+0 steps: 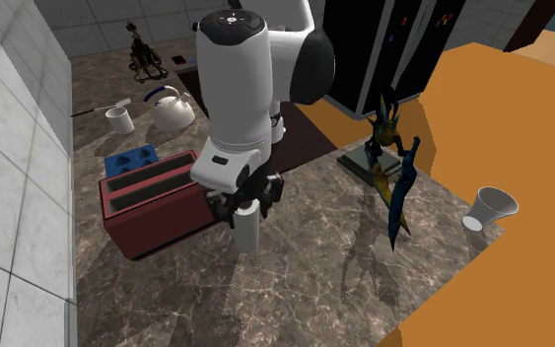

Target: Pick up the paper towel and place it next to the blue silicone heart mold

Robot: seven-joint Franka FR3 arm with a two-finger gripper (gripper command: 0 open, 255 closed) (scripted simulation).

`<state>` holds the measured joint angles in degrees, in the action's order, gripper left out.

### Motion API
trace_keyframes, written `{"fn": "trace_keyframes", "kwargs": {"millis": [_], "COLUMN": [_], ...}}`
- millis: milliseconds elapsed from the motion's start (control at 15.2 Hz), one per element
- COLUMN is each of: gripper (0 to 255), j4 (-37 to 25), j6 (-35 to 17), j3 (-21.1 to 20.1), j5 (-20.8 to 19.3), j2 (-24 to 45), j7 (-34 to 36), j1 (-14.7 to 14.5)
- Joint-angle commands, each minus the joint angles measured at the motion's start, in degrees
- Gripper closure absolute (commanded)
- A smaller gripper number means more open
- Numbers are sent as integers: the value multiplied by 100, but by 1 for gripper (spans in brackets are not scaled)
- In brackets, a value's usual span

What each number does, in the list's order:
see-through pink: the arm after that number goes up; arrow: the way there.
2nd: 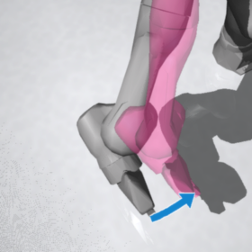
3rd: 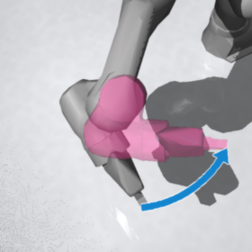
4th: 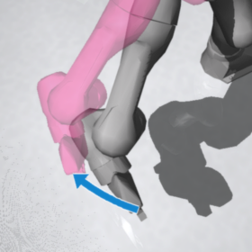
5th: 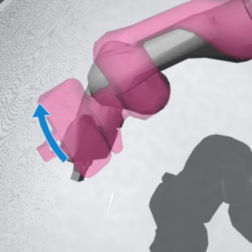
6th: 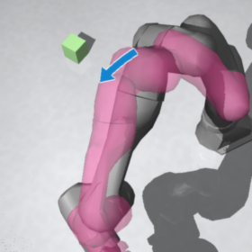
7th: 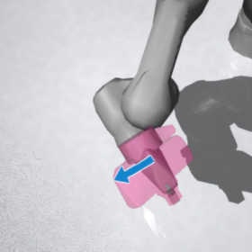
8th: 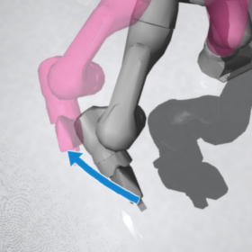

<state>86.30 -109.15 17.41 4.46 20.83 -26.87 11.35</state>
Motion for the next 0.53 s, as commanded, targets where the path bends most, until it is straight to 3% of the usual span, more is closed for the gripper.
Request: {"fn": "trace_keyframes", "kwargs": {"millis": [0, 462], "gripper": [255, 255], "j4": [-125, -661], "j6": [144, 682], "j3": [6, 18], "j5": [-6, -12], "j2": [-17, -20], "j7": [-2, -2], "j1": [7, 36]}}
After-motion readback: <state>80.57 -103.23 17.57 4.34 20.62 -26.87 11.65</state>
